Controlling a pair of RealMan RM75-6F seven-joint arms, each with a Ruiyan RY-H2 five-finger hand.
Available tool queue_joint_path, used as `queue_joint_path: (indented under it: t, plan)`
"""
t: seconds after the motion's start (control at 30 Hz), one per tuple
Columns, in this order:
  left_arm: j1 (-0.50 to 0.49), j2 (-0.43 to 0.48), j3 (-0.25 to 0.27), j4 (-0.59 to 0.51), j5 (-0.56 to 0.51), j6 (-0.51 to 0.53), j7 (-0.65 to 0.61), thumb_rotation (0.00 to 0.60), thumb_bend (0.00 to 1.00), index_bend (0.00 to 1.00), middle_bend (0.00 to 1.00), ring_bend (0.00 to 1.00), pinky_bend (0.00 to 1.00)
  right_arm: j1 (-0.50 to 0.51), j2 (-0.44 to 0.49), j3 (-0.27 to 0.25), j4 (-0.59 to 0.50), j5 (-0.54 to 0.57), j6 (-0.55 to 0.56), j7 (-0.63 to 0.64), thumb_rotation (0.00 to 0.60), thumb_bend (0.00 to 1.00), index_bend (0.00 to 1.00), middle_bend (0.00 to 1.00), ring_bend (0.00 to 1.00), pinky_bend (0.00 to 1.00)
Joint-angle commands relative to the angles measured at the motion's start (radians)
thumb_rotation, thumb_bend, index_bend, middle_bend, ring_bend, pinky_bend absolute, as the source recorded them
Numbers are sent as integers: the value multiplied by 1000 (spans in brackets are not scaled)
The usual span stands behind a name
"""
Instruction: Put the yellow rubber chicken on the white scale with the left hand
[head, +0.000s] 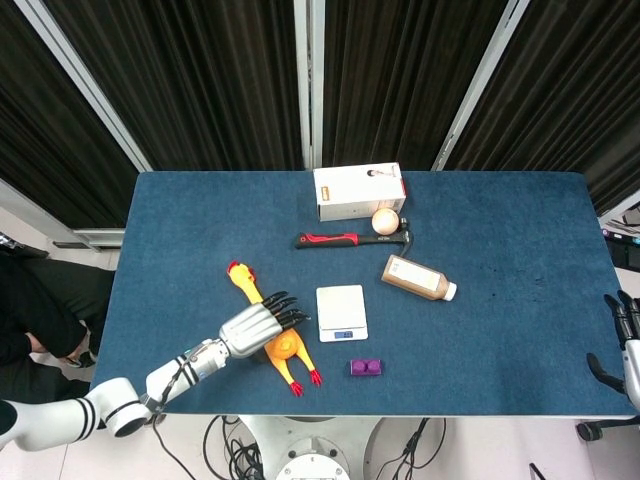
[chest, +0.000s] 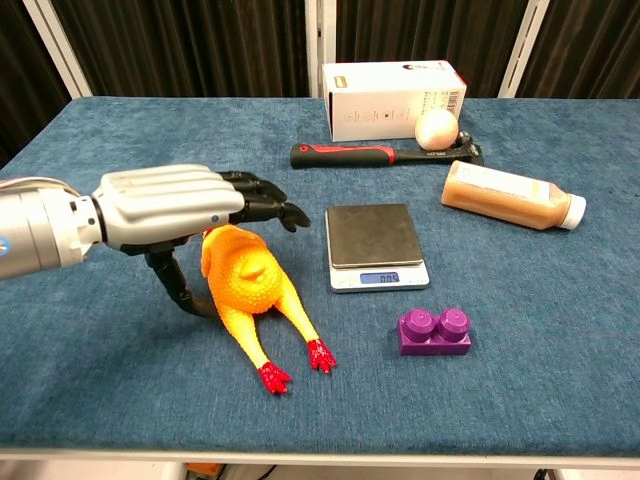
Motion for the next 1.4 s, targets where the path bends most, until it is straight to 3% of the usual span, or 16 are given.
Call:
queue_joint_path:
  t: [0.03,0.33,0.47,0.63,0.73,0.87,0.97,1.4]
  plan:
    - [2,-16,8,22,-26,-7,21,600,53,166,227,85,185,3,-1,0,2,1,-7,-1,600,223,0,0,0,0]
    - [2,-46,21,78,-19,62,-21,600,135,394,459,363,456,9,-3,-1,2,0,-18,-4,600,223,0,0,0,0]
    - [0,-40,16,88,0,124,-66,600,161,456,518,418,513,11,-4,-1,2,-1,-23,-7,600,224,0,0,0,0]
    - [-2,9,-11,25,-20,164,-111,600,175,491,553,450,542,14,-5,-1,-1,-3,-25,-14,600,223,0,0,0,0]
    - [1,40,-53,-35,-104,134,-44,600,174,491,555,450,542,17,-8,-1,-2,-4,-28,-20,600,223,0,0,0,0]
    - [15,33,-150,-152,-365,78,185,600,175,520,579,467,551,17,-10,-1,-5,-4,-26,-21,600,224,0,0,0,0]
    - [8,11,-181,-199,-483,85,322,600,188,543,600,484,562,10,-5,2,-6,-10,-5,-15,600,223,0,0,0,0]
    - [-60,-179,-267,-239,-751,210,590,600,235,612,673,569,637,-4,-4,4,21,-1,3,33,600,224,0,0,0,0]
